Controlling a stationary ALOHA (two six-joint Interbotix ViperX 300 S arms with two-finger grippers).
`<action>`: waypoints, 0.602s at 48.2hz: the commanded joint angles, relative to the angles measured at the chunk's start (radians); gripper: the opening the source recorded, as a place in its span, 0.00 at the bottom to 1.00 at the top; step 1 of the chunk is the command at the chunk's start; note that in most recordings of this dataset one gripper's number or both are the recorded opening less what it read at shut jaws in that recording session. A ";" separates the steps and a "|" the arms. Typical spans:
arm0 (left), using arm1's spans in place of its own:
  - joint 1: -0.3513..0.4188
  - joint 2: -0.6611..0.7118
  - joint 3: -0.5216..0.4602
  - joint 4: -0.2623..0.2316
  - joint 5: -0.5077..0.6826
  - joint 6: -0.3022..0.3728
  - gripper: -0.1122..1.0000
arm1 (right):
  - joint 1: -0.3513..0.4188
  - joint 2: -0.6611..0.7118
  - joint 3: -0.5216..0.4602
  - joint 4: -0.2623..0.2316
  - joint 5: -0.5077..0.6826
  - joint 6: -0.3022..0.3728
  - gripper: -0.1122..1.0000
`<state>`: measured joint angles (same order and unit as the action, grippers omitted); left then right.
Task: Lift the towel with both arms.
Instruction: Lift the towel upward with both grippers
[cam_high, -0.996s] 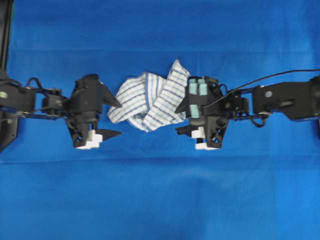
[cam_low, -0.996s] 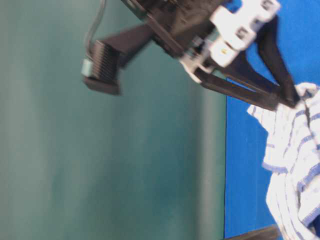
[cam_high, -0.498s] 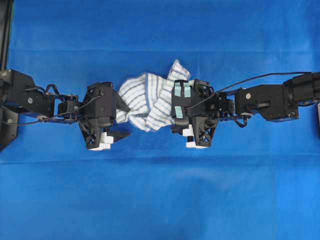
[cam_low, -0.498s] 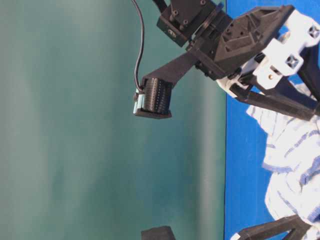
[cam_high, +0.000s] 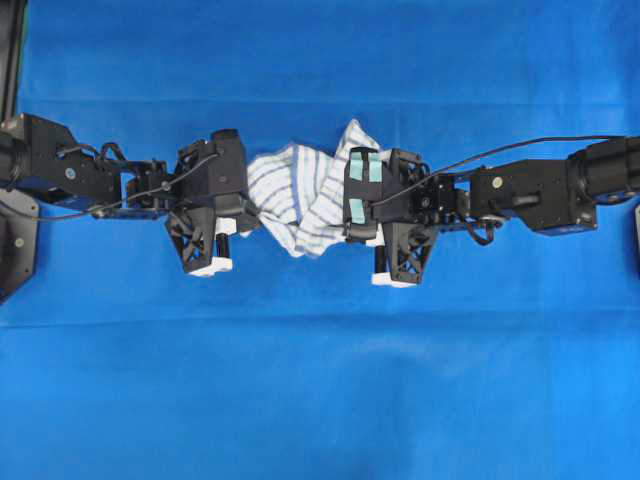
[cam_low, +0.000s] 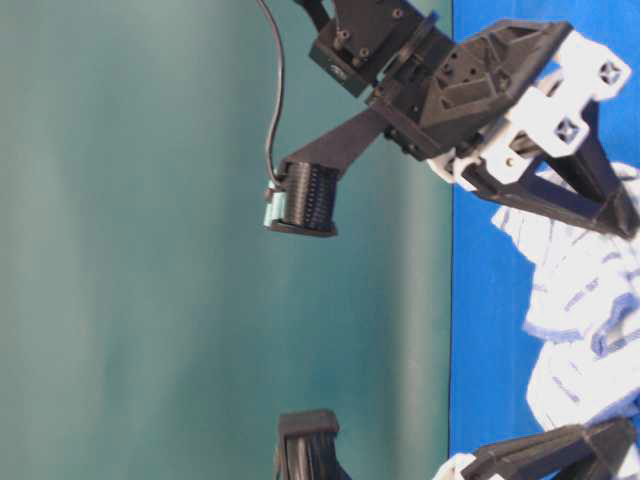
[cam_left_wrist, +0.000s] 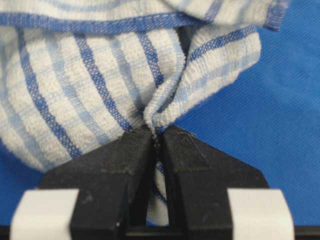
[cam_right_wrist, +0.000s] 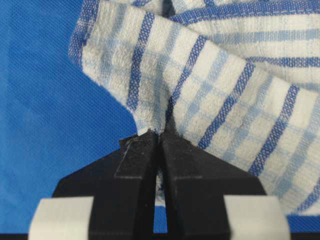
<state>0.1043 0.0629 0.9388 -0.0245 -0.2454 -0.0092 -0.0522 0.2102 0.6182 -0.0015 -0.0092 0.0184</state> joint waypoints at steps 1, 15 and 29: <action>-0.002 -0.074 -0.043 -0.003 0.084 -0.005 0.13 | -0.005 -0.077 -0.021 0.003 0.025 0.003 0.12; -0.029 -0.331 -0.167 -0.003 0.379 -0.077 0.13 | -0.003 -0.314 -0.048 0.006 0.178 0.003 0.12; -0.032 -0.520 -0.267 -0.003 0.508 -0.080 0.13 | -0.005 -0.514 -0.112 0.000 0.336 0.002 0.12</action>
<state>0.0752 -0.4080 0.7210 -0.0261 0.2485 -0.0920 -0.0552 -0.2408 0.5461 0.0000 0.3007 0.0215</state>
